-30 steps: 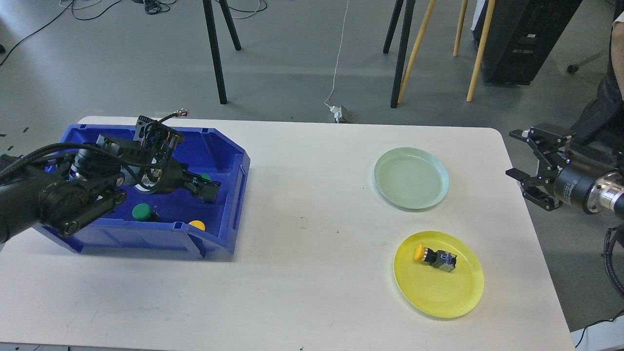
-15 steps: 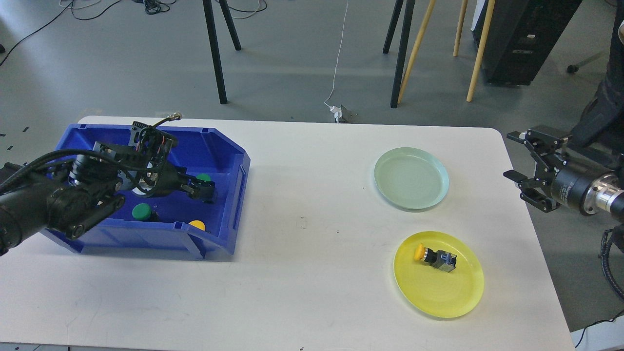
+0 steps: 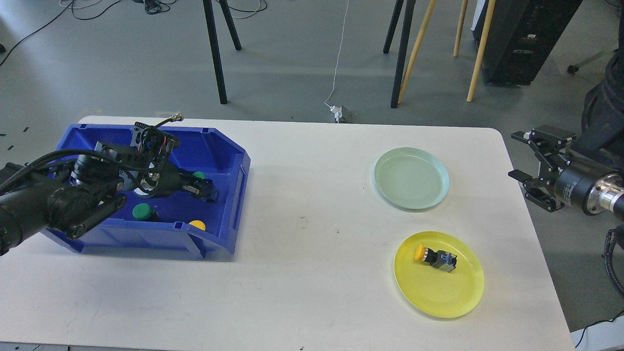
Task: Pass button and place on color plate
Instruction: 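Lower the left gripper into the bin and grasp a green button, then lift the green button up out of the bin with the left gripper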
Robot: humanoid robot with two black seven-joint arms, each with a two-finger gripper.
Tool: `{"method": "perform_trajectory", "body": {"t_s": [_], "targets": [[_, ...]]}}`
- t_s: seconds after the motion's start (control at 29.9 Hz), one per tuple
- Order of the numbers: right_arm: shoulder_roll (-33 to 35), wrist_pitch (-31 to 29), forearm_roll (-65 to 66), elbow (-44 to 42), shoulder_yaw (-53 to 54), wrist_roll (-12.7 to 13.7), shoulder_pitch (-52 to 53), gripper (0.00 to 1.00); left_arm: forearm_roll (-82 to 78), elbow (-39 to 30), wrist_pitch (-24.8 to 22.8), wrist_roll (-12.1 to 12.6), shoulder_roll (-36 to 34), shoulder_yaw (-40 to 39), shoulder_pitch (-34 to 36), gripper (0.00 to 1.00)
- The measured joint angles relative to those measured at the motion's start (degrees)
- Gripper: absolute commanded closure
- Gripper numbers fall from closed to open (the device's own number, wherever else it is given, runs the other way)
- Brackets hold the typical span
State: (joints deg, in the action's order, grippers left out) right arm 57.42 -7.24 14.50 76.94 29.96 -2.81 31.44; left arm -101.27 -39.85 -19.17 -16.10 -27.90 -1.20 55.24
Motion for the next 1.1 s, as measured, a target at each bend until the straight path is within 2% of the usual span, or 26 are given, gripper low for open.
{"method": "perform_trajectory", "body": {"t_s": [0.2, 0.4, 0.6, 0.74, 0.84, 1.1], "targets": [[-2.99, -0.08, 0.12, -4.36, -0.41, 0.12, 1.26, 0.16, 0.8, -6.81, -1.35, -0.63, -9.13, -0.82, 1.89, 0.62], [-6.47, -0.16, 0.19, -7.69, -2.48, 0.17, 4.33, 0.15, 1.83, -16.91, -1.88, -0.79, -20.38, -1.24, 2.43, 0.63], [-7.91, -0.17, 0.04, -8.23, -2.89, 0.18, 6.18, 0.15, 2.18, -23.96, -2.76, -0.71, -27.14, -9.81, 2.81, 0.63], [-8.16, -0.15, -0.04, -8.22, -2.52, 0.17, 6.89, 0.15, 3.72, -25.14, -6.97, -0.16, -27.29, -17.83, 5.74, 0.63], [-9.13, -0.12, -0.07, -8.19, -1.69, -0.13, 7.34, 0.15, 6.44, -25.19, -8.53, 0.46, -24.61, -21.65, 8.64, 0.62], [-10.87, 0.05, -0.43, -6.71, 4.53, -0.63, 8.03, 0.15, 26.46, -22.87, -8.84, 6.05, -13.13, -22.61, 16.93, 0.62]]}}
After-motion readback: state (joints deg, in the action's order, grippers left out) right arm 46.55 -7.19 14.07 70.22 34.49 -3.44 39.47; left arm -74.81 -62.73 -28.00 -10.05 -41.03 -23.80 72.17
